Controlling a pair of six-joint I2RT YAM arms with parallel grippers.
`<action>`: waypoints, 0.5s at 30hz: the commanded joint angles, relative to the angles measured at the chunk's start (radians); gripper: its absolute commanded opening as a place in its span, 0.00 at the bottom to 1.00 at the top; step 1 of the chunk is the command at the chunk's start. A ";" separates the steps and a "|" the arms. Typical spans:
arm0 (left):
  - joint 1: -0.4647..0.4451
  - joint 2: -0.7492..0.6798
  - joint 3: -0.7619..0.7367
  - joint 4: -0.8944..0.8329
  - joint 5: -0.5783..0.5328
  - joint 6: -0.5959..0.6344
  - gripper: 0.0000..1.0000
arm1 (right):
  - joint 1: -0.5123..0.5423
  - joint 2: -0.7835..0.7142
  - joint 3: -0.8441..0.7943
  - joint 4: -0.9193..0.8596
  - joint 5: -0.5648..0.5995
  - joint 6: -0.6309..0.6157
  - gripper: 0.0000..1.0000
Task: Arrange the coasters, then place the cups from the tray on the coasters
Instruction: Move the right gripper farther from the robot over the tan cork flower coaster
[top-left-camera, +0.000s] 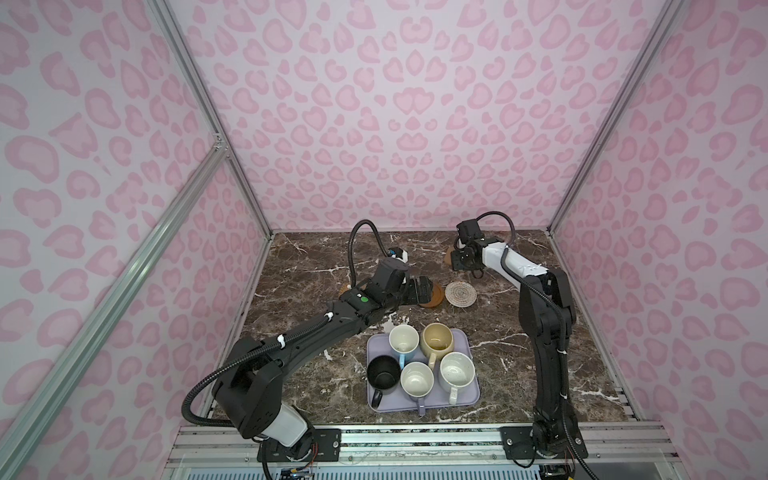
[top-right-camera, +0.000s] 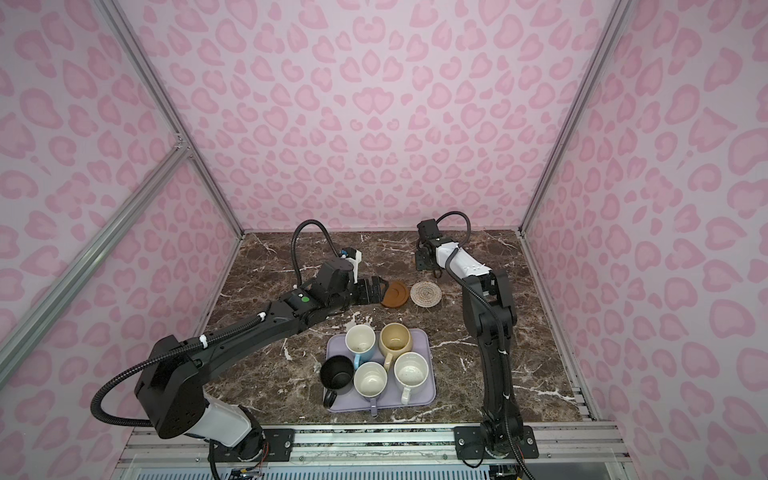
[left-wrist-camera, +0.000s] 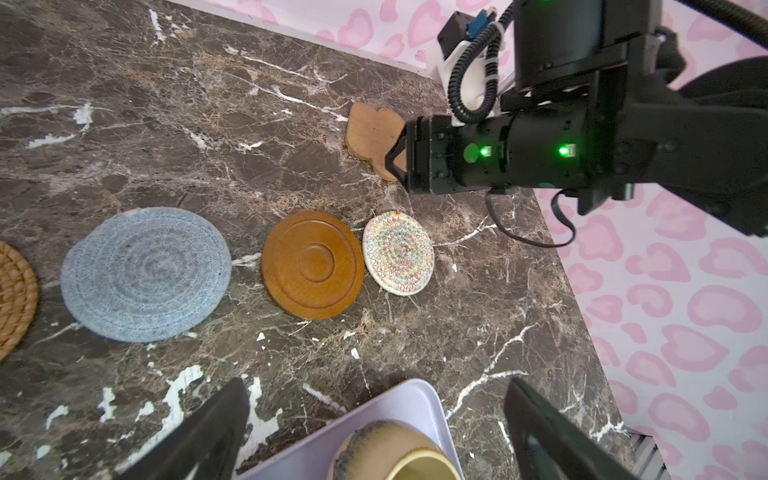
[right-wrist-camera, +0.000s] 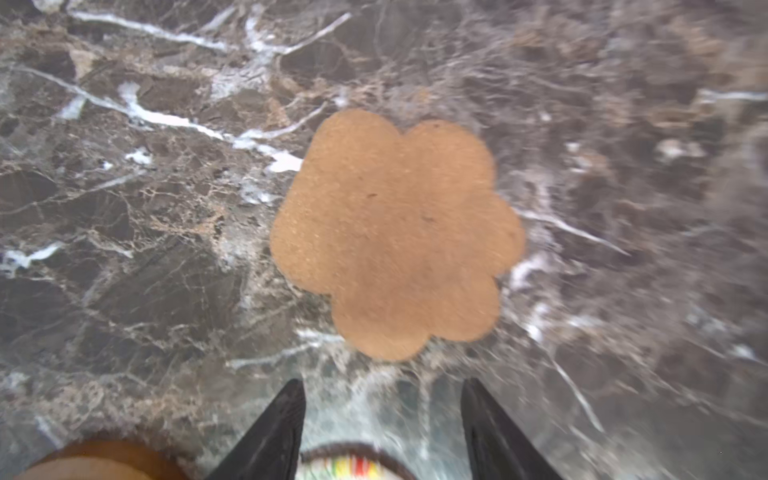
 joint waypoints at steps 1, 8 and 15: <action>0.001 -0.010 -0.002 0.016 -0.028 0.025 0.98 | 0.005 0.055 0.048 -0.036 0.003 -0.027 0.62; 0.001 -0.039 -0.026 0.037 -0.023 0.037 0.98 | 0.009 0.155 0.162 -0.101 0.058 -0.063 0.58; 0.001 -0.038 -0.026 0.029 -0.026 0.037 0.98 | 0.007 0.214 0.238 -0.189 0.067 -0.072 0.49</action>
